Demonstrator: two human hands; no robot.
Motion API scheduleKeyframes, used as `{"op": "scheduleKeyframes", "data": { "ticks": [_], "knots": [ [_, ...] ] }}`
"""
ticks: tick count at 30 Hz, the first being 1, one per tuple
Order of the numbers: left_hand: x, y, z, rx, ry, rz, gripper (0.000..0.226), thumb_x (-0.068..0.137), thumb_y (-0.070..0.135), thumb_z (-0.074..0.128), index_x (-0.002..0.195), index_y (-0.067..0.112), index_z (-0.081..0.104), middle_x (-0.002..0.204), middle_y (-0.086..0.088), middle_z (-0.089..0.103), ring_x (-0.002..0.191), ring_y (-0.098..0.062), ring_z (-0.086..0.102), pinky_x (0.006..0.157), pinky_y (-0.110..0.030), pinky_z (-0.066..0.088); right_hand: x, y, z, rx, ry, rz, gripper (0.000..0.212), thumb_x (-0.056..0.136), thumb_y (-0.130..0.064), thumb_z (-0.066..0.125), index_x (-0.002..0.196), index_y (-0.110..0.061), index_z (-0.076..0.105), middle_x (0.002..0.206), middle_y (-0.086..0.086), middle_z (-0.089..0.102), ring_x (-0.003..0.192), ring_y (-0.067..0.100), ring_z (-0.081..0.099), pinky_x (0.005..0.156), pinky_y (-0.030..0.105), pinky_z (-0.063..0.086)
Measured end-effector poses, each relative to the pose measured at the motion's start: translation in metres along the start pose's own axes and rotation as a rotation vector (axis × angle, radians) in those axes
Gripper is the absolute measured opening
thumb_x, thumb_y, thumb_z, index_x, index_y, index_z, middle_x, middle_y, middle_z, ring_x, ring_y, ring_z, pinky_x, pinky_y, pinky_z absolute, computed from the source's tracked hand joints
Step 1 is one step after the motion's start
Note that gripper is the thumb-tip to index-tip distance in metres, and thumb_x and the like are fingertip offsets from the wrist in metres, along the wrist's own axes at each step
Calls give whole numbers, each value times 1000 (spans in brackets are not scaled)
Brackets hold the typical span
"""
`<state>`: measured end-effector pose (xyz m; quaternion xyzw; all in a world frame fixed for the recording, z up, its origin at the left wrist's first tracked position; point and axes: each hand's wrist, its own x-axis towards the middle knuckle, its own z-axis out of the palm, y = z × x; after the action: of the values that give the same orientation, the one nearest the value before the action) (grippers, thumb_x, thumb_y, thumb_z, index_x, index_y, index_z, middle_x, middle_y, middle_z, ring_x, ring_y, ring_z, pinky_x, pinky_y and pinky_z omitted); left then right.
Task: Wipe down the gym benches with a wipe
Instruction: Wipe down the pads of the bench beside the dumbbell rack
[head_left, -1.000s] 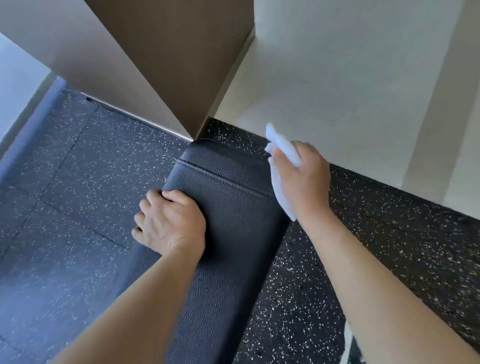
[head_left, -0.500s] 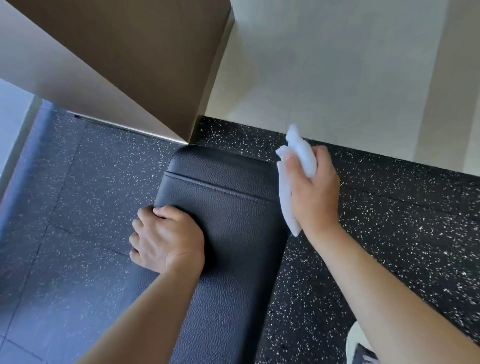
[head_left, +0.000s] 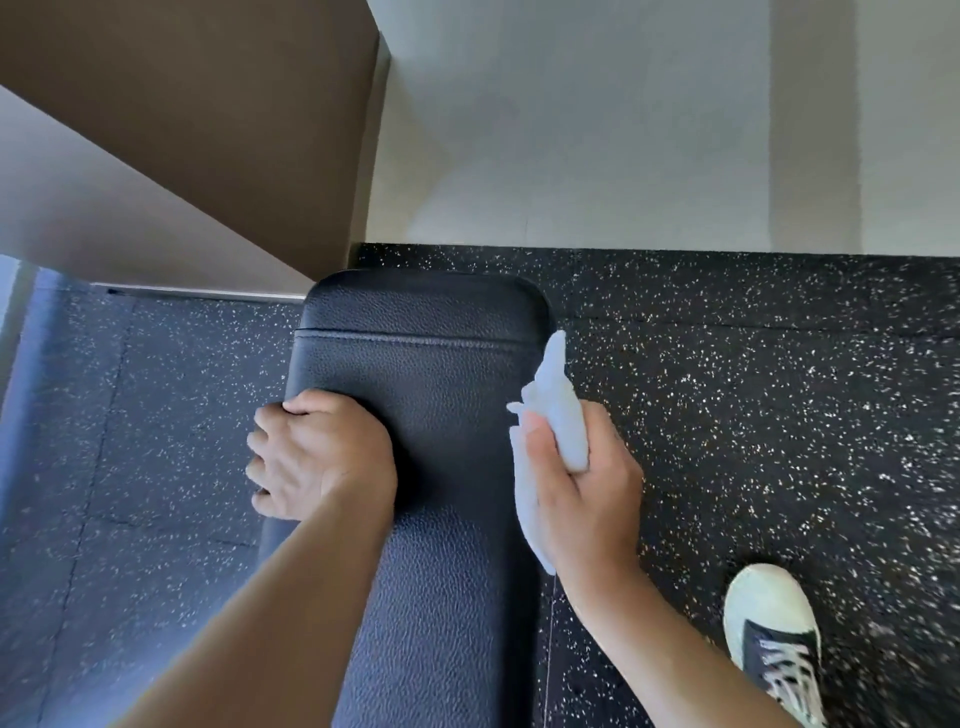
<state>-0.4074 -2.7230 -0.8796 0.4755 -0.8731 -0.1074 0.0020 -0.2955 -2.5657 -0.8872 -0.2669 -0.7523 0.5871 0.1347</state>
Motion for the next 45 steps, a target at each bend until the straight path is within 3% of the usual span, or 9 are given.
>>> {"op": "scheduleKeyframes", "data": {
  "ticks": [4,7,11,18,23,27,33,39,45],
  "knots": [
    [2,-1,2,-18,6,20,58,103,38,18,141,16,55,147,-10,56,135,-37,47,115,-57,28,17,-2,2,-13,9,16,4,102,-41,60,102,-43,63,103,-28,73,95,4,70,83,35,55],
    [3,-4,3,-9,9,44,59,103,39,17,144,17,53,149,-7,55,137,-35,47,115,-57,27,50,-9,16,-3,100,105,18,99,-50,57,95,-33,61,90,-25,70,82,-1,66,71,31,49],
    [0,-7,-1,-72,-51,110,61,101,45,20,147,18,50,153,-8,51,141,-33,44,116,-56,25,38,-5,20,-8,144,131,23,97,-49,59,95,-27,61,83,-12,69,81,11,65,77,42,54],
    [-11,-99,-27,42,-200,925,72,102,55,35,167,30,16,175,-7,13,159,-30,14,129,-47,12,-104,9,-5,-17,64,102,11,100,-32,63,92,-39,57,92,-26,72,80,1,66,71,16,45],
    [-48,-213,-44,79,-211,1138,73,98,45,41,167,30,21,176,4,11,163,-24,7,130,-52,14,-166,11,-25,-41,-50,107,9,98,-36,62,101,-44,57,103,-30,72,89,-3,69,76,8,45],
    [-62,-241,-48,97,-193,1157,74,94,42,44,165,29,29,175,4,17,162,-25,13,128,-54,18,-95,3,-14,-61,-76,135,11,97,-43,57,99,-32,55,99,-26,72,87,1,67,76,33,51],
    [-65,-237,-47,69,-175,1158,74,92,41,45,164,28,34,174,3,21,162,-25,15,129,-52,17,24,-8,11,-22,73,150,22,95,-50,56,96,-29,59,84,-13,69,77,3,65,78,38,56],
    [-66,-239,-47,54,-150,1138,73,92,40,45,163,26,36,174,1,22,162,-26,15,129,-53,17,-81,8,-4,51,56,143,6,98,-41,59,97,-47,60,91,-25,70,82,0,67,70,17,45],
    [-67,-237,-46,61,-128,1116,72,92,40,44,163,26,37,174,1,23,162,-25,16,129,-53,17,-199,33,-27,8,-73,81,16,99,-36,60,107,-49,59,100,-19,72,90,7,70,77,27,53]
  ]
}}
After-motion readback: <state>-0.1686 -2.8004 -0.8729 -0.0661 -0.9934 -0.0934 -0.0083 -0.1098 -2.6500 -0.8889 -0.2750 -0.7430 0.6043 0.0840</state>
